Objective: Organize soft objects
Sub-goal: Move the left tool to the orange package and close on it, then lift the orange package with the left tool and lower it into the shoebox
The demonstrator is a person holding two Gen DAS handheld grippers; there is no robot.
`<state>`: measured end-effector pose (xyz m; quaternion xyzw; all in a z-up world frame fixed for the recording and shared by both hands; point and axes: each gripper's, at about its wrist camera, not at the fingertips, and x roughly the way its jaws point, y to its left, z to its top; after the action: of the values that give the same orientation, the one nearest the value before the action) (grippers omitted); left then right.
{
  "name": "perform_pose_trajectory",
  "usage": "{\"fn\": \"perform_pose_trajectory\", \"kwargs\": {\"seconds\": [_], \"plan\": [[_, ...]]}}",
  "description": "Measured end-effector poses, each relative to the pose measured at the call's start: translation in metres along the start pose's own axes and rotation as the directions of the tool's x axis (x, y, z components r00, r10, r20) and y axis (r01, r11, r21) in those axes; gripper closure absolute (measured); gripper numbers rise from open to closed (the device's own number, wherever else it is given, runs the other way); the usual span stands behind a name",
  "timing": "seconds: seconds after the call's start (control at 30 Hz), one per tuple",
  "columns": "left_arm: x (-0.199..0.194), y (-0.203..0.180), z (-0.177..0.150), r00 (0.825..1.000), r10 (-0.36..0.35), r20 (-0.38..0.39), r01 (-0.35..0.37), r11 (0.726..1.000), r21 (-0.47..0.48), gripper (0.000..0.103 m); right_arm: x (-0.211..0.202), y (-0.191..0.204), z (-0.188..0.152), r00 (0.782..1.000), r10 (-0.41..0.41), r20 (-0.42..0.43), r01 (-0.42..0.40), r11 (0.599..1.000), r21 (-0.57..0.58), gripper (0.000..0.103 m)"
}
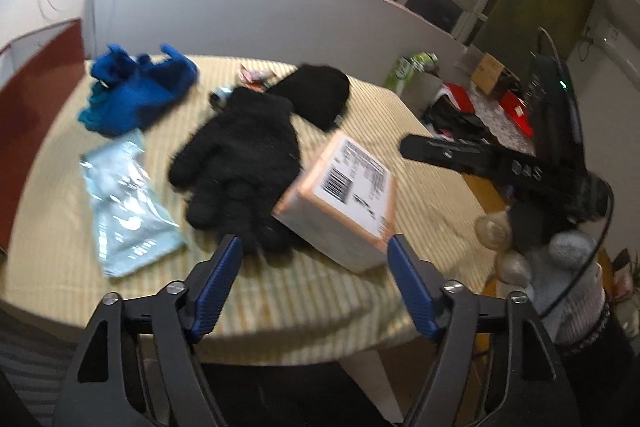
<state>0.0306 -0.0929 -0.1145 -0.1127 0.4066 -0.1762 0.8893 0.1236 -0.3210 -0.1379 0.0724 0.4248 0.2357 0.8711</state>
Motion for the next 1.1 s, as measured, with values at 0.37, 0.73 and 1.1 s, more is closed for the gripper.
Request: {"fn": "perform_pose_trajectory", "kwargs": {"seconds": [0.37, 0.73, 1.1], "plan": [[0.035, -0.015, 0.000, 0.985, -0.114, -0.131, 0.107, 0.992, -0.060, 0.063, 0.035, -0.019, 0.012, 0.975, 0.161, -0.152, -0.150, 0.985, 0.081, 0.048], [0.051, -0.011, 0.005, 0.980, -0.113, -0.164, 0.096, 0.990, -0.103, 0.064, 0.067, -0.031, 0.018, 0.951, 0.207, -0.231, -0.178, 0.974, 0.141, 0.048], [0.061, -0.010, 0.008, 0.977, -0.116, -0.180, 0.098, 0.989, -0.108, 0.068, 0.065, -0.029, 0.018, 0.936, 0.236, -0.261, -0.205, 0.968, 0.143, 0.048]]}}
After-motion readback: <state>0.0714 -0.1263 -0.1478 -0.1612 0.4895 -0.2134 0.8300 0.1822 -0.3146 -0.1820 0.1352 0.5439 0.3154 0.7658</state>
